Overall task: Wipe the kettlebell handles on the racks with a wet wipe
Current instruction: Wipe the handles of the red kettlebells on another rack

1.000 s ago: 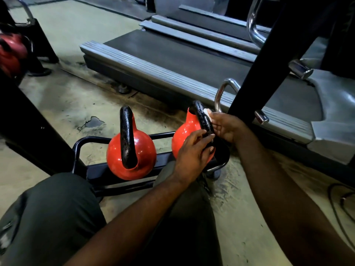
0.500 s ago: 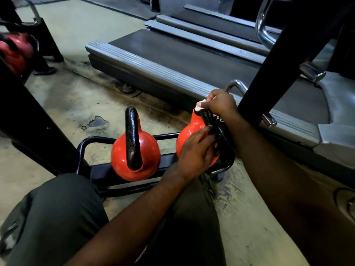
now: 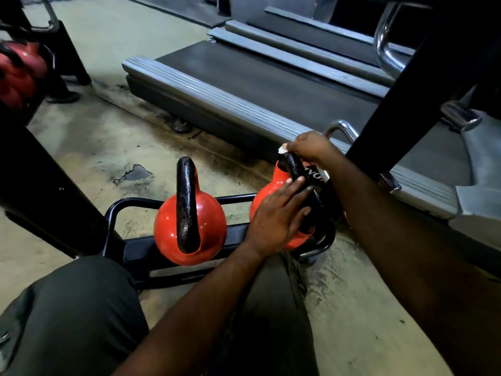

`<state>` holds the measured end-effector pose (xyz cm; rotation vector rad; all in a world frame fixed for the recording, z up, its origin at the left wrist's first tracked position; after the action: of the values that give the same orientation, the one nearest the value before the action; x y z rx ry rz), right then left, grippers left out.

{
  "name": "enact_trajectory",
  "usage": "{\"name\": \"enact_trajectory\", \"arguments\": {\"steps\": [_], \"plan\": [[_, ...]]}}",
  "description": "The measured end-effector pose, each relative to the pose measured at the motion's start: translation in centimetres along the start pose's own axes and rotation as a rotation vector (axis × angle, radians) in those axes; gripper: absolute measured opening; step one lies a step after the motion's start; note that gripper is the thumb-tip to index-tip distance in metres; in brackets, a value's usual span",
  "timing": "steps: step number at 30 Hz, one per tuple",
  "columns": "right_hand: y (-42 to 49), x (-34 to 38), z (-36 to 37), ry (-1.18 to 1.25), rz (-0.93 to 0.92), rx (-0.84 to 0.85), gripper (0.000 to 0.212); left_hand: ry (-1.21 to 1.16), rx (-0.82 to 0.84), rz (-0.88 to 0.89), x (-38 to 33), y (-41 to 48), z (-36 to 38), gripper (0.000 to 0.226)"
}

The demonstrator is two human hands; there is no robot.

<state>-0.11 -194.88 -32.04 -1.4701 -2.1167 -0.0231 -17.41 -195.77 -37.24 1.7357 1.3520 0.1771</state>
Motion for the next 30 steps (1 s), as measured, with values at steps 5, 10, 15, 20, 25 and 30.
{"name": "enact_trajectory", "arguments": {"steps": [5,10,15,20,25,30], "plan": [[0.1,1.2,-1.3,-0.427,-0.086,-0.137,0.040,-0.005,0.001,-0.004,0.0,0.7,0.3,0.042],[0.7,3.3,-0.5,-0.554,-0.089,-0.207,0.039,0.007,-0.014,0.019,0.6,0.9,-0.1,0.041],[0.4,5.4,1.6,-0.753,-0.134,-0.096,0.033,0.017,0.007,0.027,0.1,0.8,0.6,0.042],[-1.8,7.8,3.9,-0.991,-0.340,-0.197,0.025,0.068,-0.006,0.032,0.2,0.8,-0.2,0.041],[0.8,3.5,0.1,-0.524,0.006,-0.054,0.027,0.064,0.019,0.007,0.5,0.7,0.3,0.042],[1.1,-3.2,1.5,0.244,0.307,0.184,0.028,0.080,0.002,0.007,0.5,0.5,-0.2,0.041]]}}
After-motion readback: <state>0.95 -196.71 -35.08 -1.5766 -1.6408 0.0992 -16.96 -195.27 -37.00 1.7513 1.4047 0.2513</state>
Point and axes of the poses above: each hand's wrist, its own y-axis towards the middle knuckle, its own z-axis out of the palm, x = y × z, the point moved 8 cm from there along y, towards the middle knuckle, and after that the axes turned 10 degrees about z, right-handed, at the moved point
